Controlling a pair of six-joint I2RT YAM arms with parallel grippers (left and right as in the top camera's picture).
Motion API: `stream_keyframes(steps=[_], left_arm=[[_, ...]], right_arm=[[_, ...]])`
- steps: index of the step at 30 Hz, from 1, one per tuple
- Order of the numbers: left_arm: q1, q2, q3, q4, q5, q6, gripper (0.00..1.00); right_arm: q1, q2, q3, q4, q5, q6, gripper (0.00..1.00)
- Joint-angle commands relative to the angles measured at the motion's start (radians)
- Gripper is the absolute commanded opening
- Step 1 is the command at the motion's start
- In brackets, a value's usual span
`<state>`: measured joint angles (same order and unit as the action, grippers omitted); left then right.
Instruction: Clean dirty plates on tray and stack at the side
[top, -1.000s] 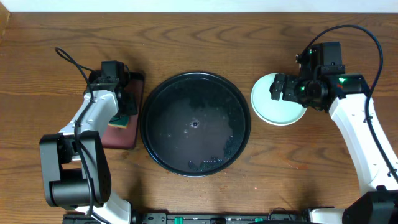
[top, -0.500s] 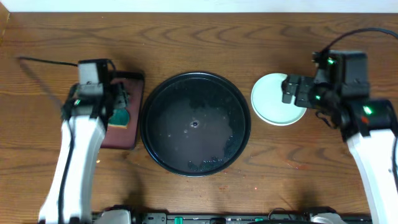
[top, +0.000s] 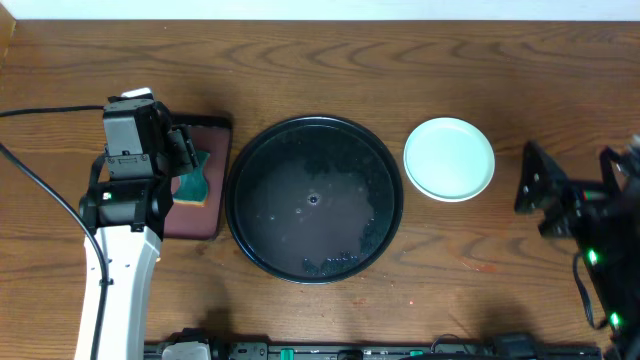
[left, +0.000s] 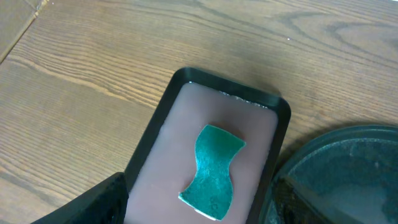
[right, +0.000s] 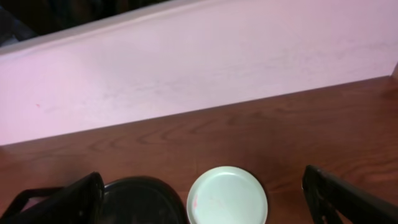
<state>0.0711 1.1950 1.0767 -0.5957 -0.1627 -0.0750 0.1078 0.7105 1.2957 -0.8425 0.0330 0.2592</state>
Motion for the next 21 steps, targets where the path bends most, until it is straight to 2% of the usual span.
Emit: stream_keyframes(steps=[1, 8, 12, 14, 19, 21], left_arm=[[0.004, 0.0, 0.01, -0.002, -0.002, -0.008, 0.75], [0.004, 0.0, 0.01, -0.002, -0.002, -0.008, 0.75], [0.004, 0.0, 0.01, -0.002, -0.002, -0.008, 0.75], [0.004, 0.0, 0.01, -0.002, -0.002, -0.008, 0.75], [0.004, 0.0, 0.01, -0.002, -0.002, -0.008, 0.75], [0.004, 0.0, 0.01, -0.002, -0.002, -0.008, 0.75]], right_arm=[[0.002, -0.037, 0.005, -0.043, -0.008, 0.009, 0.99], [0.003, -0.061, -0.006, -0.076, 0.1, 0.002, 0.99], [-0.015, -0.081, -0.109, 0.028, 0.15, 0.001, 0.99], [-0.047, -0.114, -0.209, 0.106, 0.142, 0.001, 0.99], [-0.099, -0.331, -0.636, 0.388, 0.089, 0.002, 0.99], [-0.103, -0.405, -0.754, 0.467, 0.085, 0.002, 0.99]])
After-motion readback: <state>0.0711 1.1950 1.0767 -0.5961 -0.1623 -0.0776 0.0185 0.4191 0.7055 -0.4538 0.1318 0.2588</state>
